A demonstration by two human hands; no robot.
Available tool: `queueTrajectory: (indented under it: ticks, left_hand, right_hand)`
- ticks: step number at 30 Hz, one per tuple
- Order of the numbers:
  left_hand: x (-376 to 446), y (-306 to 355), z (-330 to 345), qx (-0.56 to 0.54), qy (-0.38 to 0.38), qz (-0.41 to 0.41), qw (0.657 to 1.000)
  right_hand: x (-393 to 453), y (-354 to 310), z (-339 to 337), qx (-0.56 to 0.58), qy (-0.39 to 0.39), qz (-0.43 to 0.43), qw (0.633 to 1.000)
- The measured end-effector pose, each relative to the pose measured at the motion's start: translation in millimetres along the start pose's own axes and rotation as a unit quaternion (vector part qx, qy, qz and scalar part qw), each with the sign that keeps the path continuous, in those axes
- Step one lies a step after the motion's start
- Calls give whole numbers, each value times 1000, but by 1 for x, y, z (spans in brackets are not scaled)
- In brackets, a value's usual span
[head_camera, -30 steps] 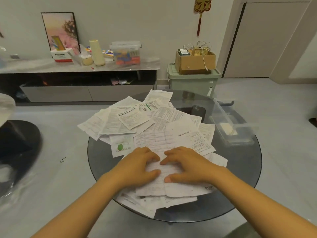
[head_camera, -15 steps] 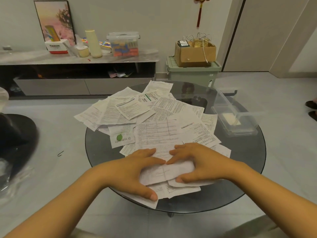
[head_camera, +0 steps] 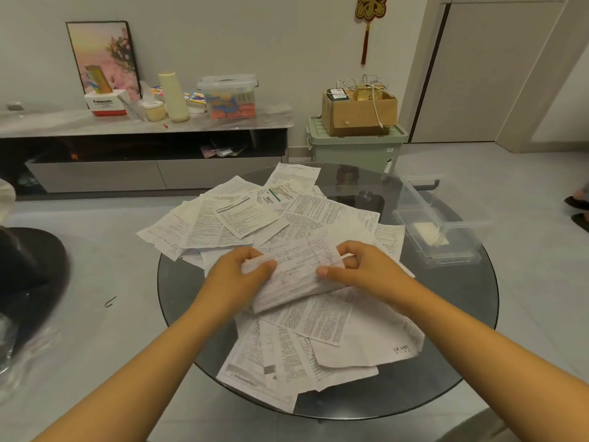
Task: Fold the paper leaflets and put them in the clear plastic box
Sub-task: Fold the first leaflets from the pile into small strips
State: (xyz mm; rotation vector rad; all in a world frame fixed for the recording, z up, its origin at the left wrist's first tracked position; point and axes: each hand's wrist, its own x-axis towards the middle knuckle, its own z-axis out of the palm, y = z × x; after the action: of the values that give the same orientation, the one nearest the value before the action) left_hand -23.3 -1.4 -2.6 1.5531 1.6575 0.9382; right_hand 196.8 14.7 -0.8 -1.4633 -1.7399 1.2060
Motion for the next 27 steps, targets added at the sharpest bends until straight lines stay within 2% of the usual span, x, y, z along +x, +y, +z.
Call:
queueTrajectory:
  ticks: [2,5,8,11,14,21,27]
  left_hand:
    - [5,-1,6,15,60,22,998]
    - [10,-4,14,3,76,73,994]
    - [13,-9,18,97,39,135,985]
    - [13,-13,22,250,-11,215,944]
    - [12,-16,27,313,-92,235,916]
    - [11,-12,25,303,-115,268,907]
    - [6,-4,23,219,-95,234,943]
  right_hand:
    - [10,3,4,-38,27,19,999]
    - [24,9,11,-77,90,27,993]
    - [31,12,18,-113,108,27,987]
    - [37,16,24,-171,108,17,979]
    - [41,13,23,-175,103,0,979]
    - [39,-3,0,-171,43,20,984]
    - [19,-5,-17,-246,-76,-14,966]
